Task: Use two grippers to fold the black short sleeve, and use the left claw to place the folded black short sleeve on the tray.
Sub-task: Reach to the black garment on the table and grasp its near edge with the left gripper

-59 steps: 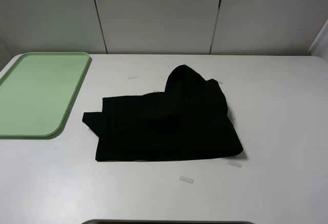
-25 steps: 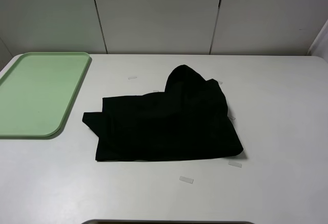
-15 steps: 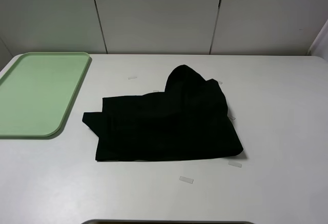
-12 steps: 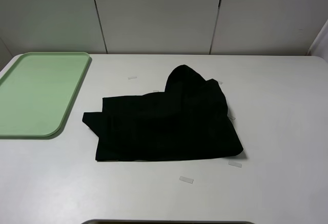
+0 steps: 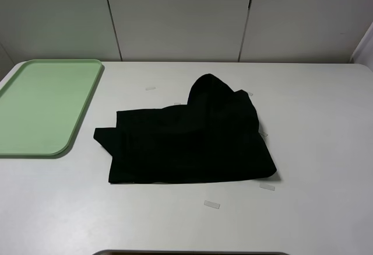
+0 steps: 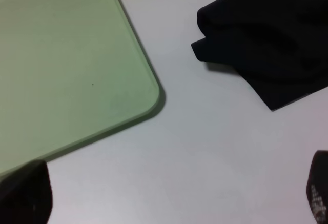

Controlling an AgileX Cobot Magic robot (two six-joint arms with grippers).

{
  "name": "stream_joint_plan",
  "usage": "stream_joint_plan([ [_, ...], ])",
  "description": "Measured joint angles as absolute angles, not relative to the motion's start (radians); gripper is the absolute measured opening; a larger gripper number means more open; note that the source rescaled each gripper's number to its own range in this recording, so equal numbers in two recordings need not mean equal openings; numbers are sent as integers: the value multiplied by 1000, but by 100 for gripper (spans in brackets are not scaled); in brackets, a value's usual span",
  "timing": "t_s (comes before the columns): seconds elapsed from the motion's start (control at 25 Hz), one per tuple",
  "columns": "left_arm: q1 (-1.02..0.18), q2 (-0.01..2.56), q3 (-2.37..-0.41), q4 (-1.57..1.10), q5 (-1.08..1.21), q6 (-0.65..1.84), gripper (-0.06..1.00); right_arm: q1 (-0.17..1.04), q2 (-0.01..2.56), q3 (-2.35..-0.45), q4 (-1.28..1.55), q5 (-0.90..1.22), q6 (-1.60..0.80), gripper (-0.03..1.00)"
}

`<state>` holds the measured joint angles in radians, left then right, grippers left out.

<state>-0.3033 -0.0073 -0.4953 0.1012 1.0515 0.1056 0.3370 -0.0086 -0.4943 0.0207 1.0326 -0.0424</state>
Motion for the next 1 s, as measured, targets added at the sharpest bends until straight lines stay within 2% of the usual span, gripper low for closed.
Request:
stream_joint_plan([
  [0.76, -303, -7, -492, 84, 1052, 94, 100, 337, -9, -494, 21, 1032, -42, 100],
  [1.0, -303, 54, -504, 48, 1038, -44, 100, 337, -9, -494, 21, 1032, -42, 100],
])
